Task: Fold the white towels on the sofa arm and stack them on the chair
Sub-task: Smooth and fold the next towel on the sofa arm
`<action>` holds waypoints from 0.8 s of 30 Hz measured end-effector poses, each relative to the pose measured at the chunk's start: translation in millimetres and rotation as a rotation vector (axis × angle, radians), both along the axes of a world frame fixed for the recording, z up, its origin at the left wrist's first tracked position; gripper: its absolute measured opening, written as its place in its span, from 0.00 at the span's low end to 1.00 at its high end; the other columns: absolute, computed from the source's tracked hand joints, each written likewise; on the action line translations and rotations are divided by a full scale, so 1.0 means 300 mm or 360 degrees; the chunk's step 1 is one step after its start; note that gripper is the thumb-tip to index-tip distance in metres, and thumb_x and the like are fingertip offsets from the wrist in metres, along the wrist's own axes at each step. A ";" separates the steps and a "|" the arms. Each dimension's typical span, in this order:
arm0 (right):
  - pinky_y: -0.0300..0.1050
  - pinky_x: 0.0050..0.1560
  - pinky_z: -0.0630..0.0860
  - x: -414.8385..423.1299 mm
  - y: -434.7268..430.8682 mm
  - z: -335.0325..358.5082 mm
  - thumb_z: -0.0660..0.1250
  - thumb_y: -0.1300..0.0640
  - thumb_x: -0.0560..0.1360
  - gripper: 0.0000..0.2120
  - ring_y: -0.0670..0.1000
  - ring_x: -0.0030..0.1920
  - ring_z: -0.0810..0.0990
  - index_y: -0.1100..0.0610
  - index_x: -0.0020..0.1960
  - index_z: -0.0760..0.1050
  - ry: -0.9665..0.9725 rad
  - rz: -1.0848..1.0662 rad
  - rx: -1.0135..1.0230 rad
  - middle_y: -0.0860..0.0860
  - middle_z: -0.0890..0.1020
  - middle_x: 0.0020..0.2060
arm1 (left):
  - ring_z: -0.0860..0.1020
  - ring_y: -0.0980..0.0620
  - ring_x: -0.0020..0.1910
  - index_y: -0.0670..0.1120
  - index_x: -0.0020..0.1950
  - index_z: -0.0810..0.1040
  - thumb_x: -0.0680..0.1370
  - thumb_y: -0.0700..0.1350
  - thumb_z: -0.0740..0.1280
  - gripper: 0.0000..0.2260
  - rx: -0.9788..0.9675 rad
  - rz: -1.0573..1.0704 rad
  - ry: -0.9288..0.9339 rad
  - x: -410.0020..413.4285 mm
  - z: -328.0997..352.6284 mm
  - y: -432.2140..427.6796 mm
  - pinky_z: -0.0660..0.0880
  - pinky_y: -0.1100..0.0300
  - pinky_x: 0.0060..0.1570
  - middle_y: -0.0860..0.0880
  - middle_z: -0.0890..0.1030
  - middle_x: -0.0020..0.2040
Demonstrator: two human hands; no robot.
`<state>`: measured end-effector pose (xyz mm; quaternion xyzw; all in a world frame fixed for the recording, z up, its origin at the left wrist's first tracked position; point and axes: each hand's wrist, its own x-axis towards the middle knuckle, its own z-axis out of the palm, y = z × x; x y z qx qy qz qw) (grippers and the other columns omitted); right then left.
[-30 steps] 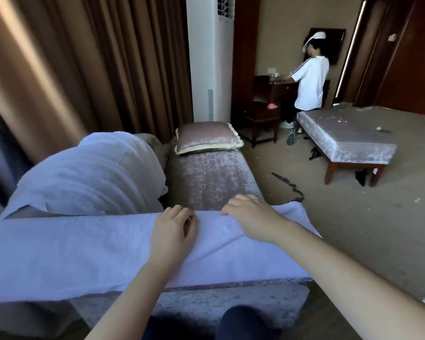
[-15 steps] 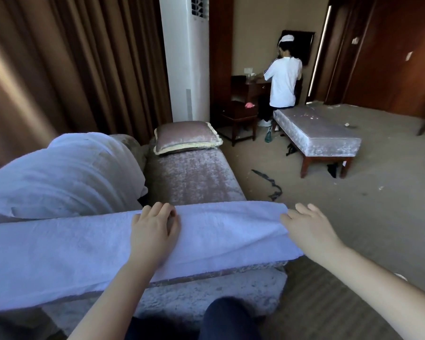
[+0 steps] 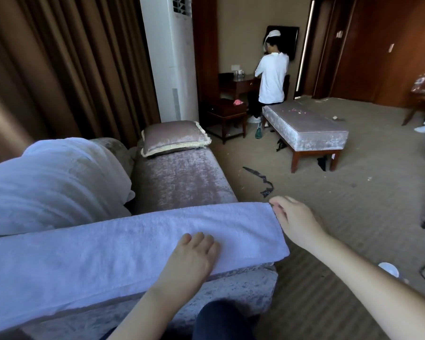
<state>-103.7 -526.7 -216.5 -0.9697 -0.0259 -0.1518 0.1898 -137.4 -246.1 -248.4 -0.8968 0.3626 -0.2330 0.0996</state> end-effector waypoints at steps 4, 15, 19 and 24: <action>0.46 0.59 0.71 0.097 0.021 -0.021 0.53 0.53 0.84 0.19 0.53 0.64 0.73 0.56 0.72 0.66 0.0363 0.0058 0.0244 0.52 0.75 0.65 | 0.68 0.51 0.31 0.48 0.38 0.75 0.49 0.34 0.73 0.21 -0.0031 -0.0050 0.0140 -0.016 0.015 -0.003 0.63 0.60 0.32 0.52 0.71 0.34; 0.45 0.33 0.60 0.203 0.007 -0.044 0.59 0.52 0.81 0.14 0.48 0.32 0.65 0.56 0.39 0.65 0.0292 0.0014 0.0567 0.50 0.68 0.32 | 0.75 0.50 0.41 0.48 0.51 0.79 0.78 0.52 0.58 0.13 -0.0755 0.0111 0.0112 0.149 0.145 0.026 0.73 0.57 0.39 0.53 0.79 0.46; 0.46 0.33 0.62 0.221 0.006 -0.040 0.59 0.51 0.81 0.13 0.50 0.34 0.69 0.55 0.40 0.65 0.0174 -0.0197 0.0643 0.50 0.73 0.33 | 0.79 0.45 0.51 0.45 0.53 0.81 0.79 0.53 0.56 0.17 -0.0545 0.0309 0.0100 0.198 0.084 -0.008 0.76 0.50 0.52 0.48 0.81 0.53; 0.44 0.36 0.67 0.204 -0.011 -0.100 0.61 0.50 0.80 0.11 0.52 0.39 0.77 0.57 0.46 0.74 0.0242 -0.0165 0.0892 0.52 0.79 0.37 | 0.80 0.49 0.55 0.46 0.59 0.81 0.80 0.52 0.54 0.19 -0.0609 0.0321 0.0131 0.172 0.047 -0.031 0.76 0.52 0.56 0.50 0.83 0.57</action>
